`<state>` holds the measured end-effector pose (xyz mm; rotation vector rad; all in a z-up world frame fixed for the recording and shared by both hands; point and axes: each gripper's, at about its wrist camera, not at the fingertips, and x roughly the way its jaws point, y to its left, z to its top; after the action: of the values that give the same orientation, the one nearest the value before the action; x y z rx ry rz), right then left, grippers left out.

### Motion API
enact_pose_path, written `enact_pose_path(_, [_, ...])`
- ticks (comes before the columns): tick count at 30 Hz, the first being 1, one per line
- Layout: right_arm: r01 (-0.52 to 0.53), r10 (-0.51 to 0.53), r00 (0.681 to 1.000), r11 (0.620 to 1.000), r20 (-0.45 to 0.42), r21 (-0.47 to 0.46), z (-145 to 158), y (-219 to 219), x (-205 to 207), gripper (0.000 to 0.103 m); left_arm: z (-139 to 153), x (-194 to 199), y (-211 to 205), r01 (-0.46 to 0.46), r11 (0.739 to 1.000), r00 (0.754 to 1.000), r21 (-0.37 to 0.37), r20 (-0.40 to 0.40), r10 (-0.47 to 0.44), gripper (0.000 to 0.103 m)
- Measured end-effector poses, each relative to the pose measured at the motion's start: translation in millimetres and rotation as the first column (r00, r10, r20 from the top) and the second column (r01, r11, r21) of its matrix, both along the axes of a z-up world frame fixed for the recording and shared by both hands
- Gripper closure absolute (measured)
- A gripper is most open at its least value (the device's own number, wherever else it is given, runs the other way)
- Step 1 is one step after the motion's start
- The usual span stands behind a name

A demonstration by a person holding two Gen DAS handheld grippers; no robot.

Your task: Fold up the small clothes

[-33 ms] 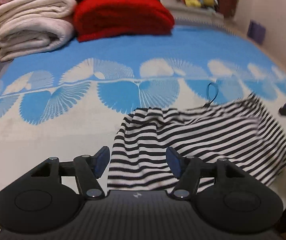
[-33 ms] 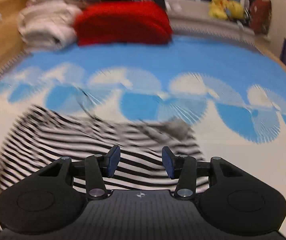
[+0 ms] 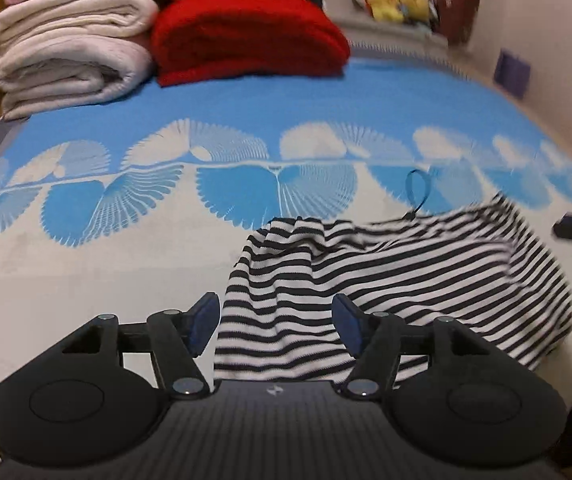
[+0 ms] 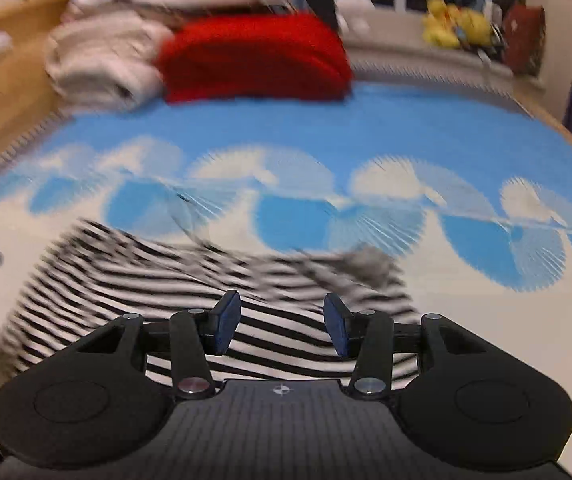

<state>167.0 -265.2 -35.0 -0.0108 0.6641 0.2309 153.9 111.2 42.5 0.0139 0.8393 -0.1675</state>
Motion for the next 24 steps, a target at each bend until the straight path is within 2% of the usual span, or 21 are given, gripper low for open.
enact_pose_path(3, [-0.045, 0.040, 0.997, 0.995, 0.059, 0.087, 5, 26, -26, 0.055, -6, -22, 12, -0.022, 0.999, 0.998, -0.048, 0.052, 0.025, 0.035])
enact_pose_path(5, [-0.044, 0.033, 0.995, 0.992, 0.090, 0.120, 5, 40, -38, 0.055, -13, -23, 21, -0.090, 0.993, 0.996, -0.074, -0.028, 0.088, 0.037])
enact_pose_path(8, [-0.022, 0.005, 0.994, 0.987, 0.106, 0.162, 0, 51, -48, 0.055, -7, -28, 35, -0.143, 0.982, 0.989, -0.124, 0.017, 0.147, 0.037])
enact_pose_path(14, [0.006, -0.014, 0.994, 0.997, 0.106, 0.073, -12, 76, -52, 0.055, -14, -19, 61, -0.271, 0.948, 0.963, -0.168, -0.037, 0.269, 0.037])
enact_pose_path(18, [-0.061, 0.059, 0.995, 0.998, 0.085, 0.023, -26, 107, -58, 0.055, -18, -17, 75, -0.315, 0.933, 0.949, -0.176, -0.067, 0.307, 0.037])
enact_pose_path(19, [-0.092, 0.091, 0.992, 0.996, 0.084, 0.006, -29, 117, -60, 0.059, -19, -18, 79, -0.322, 0.930, 0.947, -0.178, -0.068, 0.315, 0.037])
enact_pose_path(20, [-0.134, 0.135, 0.987, 0.991, 0.085, -0.015, -32, 130, -63, 0.072, -19, -18, 80, -0.327, 0.928, 0.945, -0.179, -0.071, 0.319, 0.037])
enact_pose_path(22, [-0.214, 0.218, 0.972, 0.975, 0.085, -0.050, -38, 154, -68, 0.087, -20, -17, 82, -0.331, 0.927, 0.943, -0.177, -0.078, 0.322, 0.037])
enact_pose_path(24, [-0.294, 0.301, 0.950, 0.952, 0.082, -0.086, -45, 178, -75, 0.087, -22, -15, 82, -0.330, 0.929, 0.944, -0.170, -0.081, 0.320, 0.037])
